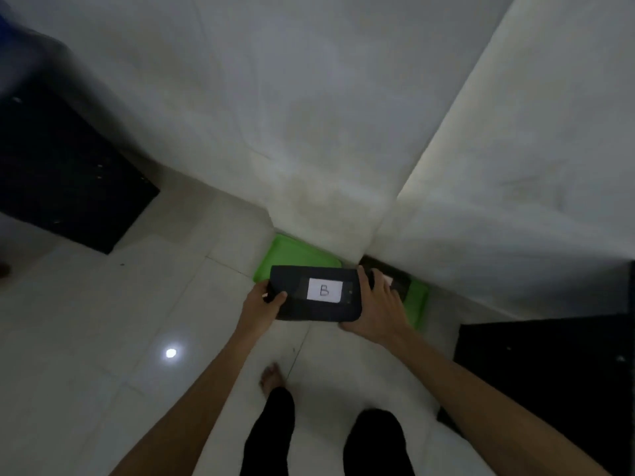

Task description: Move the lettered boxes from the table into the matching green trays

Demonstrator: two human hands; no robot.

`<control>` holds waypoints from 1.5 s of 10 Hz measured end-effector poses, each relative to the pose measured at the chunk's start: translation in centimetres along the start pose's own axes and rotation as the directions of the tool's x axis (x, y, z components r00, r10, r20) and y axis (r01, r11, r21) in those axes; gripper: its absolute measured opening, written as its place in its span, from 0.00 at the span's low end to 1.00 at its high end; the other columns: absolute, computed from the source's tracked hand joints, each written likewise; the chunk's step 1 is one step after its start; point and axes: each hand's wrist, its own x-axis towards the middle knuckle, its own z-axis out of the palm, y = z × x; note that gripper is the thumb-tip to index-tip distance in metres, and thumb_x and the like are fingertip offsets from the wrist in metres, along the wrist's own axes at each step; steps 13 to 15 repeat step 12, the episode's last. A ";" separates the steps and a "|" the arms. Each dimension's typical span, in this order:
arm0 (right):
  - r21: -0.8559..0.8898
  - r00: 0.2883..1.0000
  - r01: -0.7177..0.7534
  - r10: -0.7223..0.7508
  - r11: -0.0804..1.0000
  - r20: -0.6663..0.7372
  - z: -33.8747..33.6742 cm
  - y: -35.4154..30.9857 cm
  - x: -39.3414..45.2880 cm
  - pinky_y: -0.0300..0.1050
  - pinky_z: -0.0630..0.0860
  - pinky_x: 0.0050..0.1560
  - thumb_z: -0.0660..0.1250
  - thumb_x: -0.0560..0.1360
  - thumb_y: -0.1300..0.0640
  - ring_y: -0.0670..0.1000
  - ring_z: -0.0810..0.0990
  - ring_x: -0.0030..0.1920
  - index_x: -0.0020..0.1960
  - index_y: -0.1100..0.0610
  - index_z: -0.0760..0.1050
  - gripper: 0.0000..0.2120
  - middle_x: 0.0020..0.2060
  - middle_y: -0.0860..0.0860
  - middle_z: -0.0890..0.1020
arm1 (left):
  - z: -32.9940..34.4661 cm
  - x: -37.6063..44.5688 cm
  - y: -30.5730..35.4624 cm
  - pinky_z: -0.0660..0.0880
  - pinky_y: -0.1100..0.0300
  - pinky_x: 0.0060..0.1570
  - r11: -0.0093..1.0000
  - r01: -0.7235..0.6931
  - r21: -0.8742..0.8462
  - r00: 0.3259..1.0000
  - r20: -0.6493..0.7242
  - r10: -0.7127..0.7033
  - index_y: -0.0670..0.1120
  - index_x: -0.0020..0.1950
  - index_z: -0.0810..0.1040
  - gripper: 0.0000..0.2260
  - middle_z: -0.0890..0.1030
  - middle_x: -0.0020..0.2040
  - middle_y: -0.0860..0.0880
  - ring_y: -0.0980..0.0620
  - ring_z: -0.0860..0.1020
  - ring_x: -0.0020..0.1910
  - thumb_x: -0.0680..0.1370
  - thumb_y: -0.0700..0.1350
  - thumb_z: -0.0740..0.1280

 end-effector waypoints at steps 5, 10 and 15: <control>0.258 0.981 -0.162 0.185 0.953 -0.066 39.0 3.6 37.3 0.52 0.74 0.51 0.81 0.55 0.40 0.62 0.71 0.62 0.77 0.55 0.52 0.60 0.67 0.60 0.64 | 8.4 49.1 -22.8 0.72 0.55 0.61 0.991 0.053 0.125 0.999 -0.007 -0.052 0.40 0.73 0.69 0.27 0.76 0.69 0.38 0.39 0.76 0.66 0.76 0.45 0.73; 0.214 0.964 -0.260 0.267 0.941 0.000 47.4 6.1 42.7 0.63 0.76 0.59 0.80 0.57 0.35 0.64 0.65 0.70 0.79 0.53 0.45 0.65 0.73 0.61 0.57 | 13.1 56.1 -27.7 0.74 0.48 0.62 0.957 -0.038 0.287 0.992 -0.107 0.071 0.39 0.70 0.71 0.23 0.78 0.65 0.37 0.37 0.77 0.63 0.77 0.44 0.71; 0.186 0.950 -0.313 0.301 0.931 0.086 44.2 4.6 41.2 0.66 0.67 0.66 0.72 0.60 0.26 0.65 0.57 0.76 0.80 0.49 0.41 0.63 0.80 0.58 0.43 | 11.8 53.4 -26.2 0.70 0.38 0.65 0.722 -0.160 0.673 0.968 -0.036 0.248 0.42 0.76 0.62 0.36 0.71 0.70 0.36 0.35 0.67 0.71 0.75 0.56 0.70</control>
